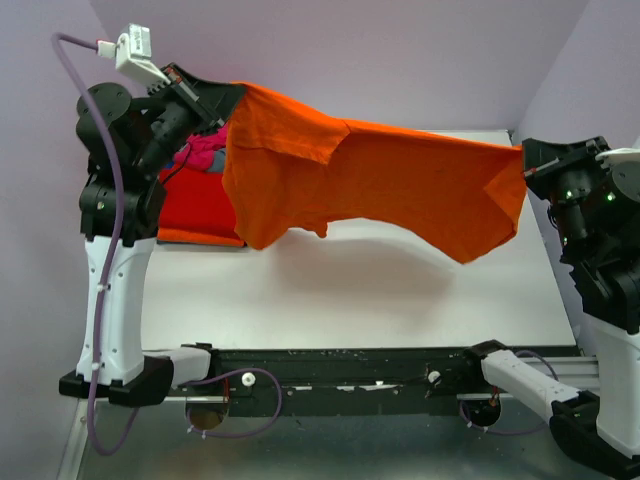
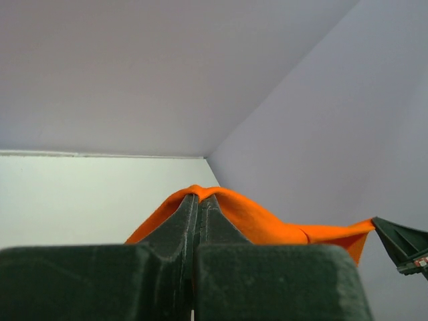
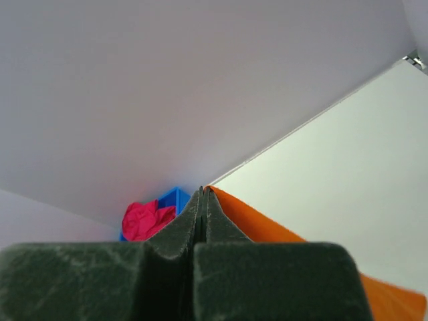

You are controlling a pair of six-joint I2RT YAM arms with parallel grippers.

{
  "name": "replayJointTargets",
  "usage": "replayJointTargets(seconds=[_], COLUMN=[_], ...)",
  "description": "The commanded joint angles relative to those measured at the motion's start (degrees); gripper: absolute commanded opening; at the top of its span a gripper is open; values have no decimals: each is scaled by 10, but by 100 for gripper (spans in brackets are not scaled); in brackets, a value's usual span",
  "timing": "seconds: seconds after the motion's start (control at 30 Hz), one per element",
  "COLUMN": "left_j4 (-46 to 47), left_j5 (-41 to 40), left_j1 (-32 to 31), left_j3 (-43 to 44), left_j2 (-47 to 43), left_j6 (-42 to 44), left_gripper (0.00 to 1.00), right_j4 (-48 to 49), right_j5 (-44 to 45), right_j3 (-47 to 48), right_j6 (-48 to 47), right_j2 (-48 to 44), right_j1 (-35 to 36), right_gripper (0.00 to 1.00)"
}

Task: Fold and stack the t-shirts
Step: Flatten out the tshirt

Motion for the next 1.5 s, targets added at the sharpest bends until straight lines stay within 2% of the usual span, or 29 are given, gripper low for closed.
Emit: replayJointTargets(seconds=[0.0, 0.1, 0.2, 0.27, 0.4, 0.43, 0.5, 0.57, 0.67, 0.77, 0.9, 1.03, 1.2, 1.37, 1.47], left_j4=[11, 73, 94, 89, 44, 60, 135, 196, 205, 245, 309, 367, 449, 452, 463], left_j5=[-29, -50, -57, -37, -29, -23, -4, -5, -20, -4, 36, 32, 52, 52, 58], left_j1=[8, 8, 8, 8, 12, 18, 34, 40, 42, 54, 62, 59, 46, 42, 41], left_j3=[2, -24, 18, 102, 407, 454, 445, 397, 343, 215, 3, -272, -571, -753, -821], left_j2=[76, 137, 237, 316, 467, 491, 493, 464, 416, 361, 288, 193, 108, 36, 0], left_j6=[-20, -33, -47, -60, -80, -99, -156, -169, -125, -135, -159, -163, -171, -128, -123], left_gripper=[0, 0, 0, 0, 0, 0, 0, 0, 0, 0, 0, 0, 0, 0, 0], right_j4=[-44, -42, -33, -21, -34, -36, -24, -2, 24, 26, 60, 89, 124, 145, 159], right_j5=[31, 19, -47, -124, -175, -188, -232, -280, -310, -316, -316, -291, -316, -306, -311], right_j3=[27, 32, 71, 132, 340, 381, 431, 440, 420, 357, 167, -49, -301, -483, -569], right_j6=[-10, 11, 27, 24, -13, -21, -30, -29, -33, -38, -27, -11, 5, 16, 19], right_j2=[74, 147, 253, 316, 422, 439, 455, 455, 439, 411, 342, 271, 197, 134, 101], right_j1=[-4, -9, -40, -74, -112, -123, -148, -168, -193, -197, -202, -205, -205, -205, -206], right_gripper=[1, 1, 1, 1, 1, 1, 1, 1, 1, 1, 1, 1, 1, 1, 1])
